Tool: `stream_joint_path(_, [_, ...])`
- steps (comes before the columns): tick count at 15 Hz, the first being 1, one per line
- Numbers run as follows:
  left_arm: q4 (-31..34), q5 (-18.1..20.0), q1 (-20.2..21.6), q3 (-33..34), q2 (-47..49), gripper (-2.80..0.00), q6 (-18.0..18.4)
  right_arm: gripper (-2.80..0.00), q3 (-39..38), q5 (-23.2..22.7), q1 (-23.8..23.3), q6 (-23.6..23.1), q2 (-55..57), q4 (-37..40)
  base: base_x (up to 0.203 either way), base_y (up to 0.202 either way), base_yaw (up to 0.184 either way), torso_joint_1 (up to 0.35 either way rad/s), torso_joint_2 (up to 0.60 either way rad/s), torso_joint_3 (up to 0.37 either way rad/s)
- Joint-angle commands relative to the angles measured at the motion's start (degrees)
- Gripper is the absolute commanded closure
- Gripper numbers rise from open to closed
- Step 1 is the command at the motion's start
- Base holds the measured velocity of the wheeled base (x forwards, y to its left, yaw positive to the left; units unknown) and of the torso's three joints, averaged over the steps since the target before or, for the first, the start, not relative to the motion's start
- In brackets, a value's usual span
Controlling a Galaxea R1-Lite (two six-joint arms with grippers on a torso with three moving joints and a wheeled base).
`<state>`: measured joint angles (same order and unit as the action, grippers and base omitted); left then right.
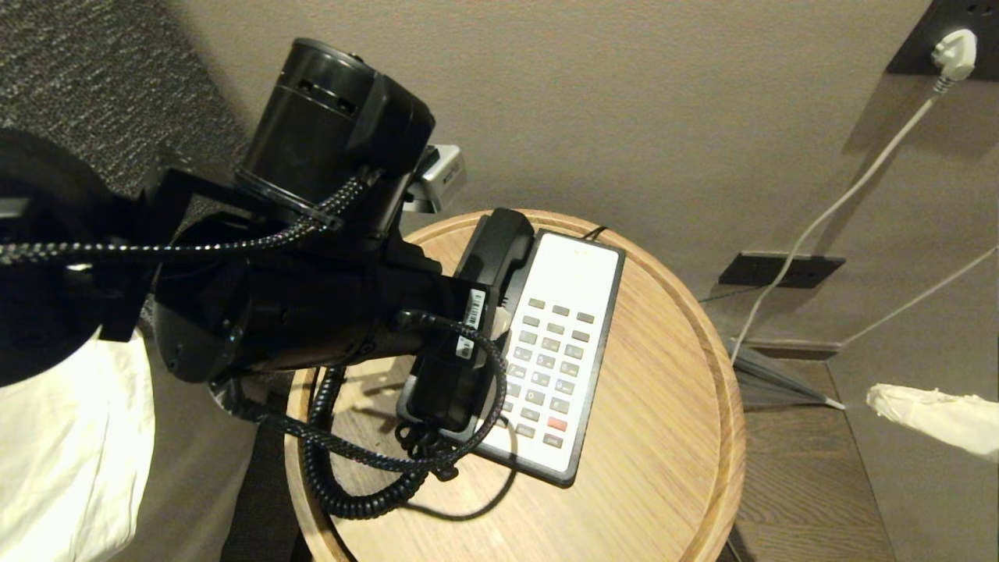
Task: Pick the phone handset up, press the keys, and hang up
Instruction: Put the handset back, then end the call using the dial pad
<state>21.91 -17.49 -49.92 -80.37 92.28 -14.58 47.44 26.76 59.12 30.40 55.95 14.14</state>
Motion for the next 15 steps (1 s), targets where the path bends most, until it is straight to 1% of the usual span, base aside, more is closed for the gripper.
stream_joint_path(1, [-0.03, -0.17, 0.00, -0.31, -0.26, -2.80, -0.10, 0.00, -0.50, 0.14, 0.03, 0.18, 0.03, 0.01, 0.000, 0.000, 0.000, 0.000, 0.00, 0.000])
stream_joint_path(5, [0.41, -0.14, 0.09, -1.26, -2.05, -2.80, -0.46, 0.00, -2.70, 0.22, 0.03, 0.18, -1.20, 0.08, 0.000, 0.000, 0.000, 0.000, 0.00, 0.000])
stream_joint_path(8, [0.75, -0.01, 0.42, 0.97, -6.91, -2.80, -1.52, 0.00, -2.52, 0.14, 0.03, 0.18, -0.68, 0.10, 0.000, 0.000, 0.000, 0.000, 0.00, 0.000])
stream_joint_path(11, [0.86, 0.16, 1.29, 4.59, -11.52, -2.80, -2.47, 0.00, -2.70, 0.22, 0.03, 0.09, -0.21, 0.27, 0.000, 0.000, 0.000, 0.000, 0.00, 0.000])
stream_joint_path(12, [0.82, 0.33, 1.79, 5.44, -12.75, 0.00, -2.57, 0.00, -2.60, 0.22, 0.03, 0.09, 0.14, 0.27, 0.000, 0.000, 0.000, 0.000, 0.00, 0.000])
stream_joint_path(15, [0.61, 0.70, 2.40, 8.24, -17.87, 0.00, -3.70, 0.00, -1.56, -0.44, 0.03, 0.09, 3.27, -0.43, 0.000, 0.000, 0.000, 0.000, 0.00, 0.000])
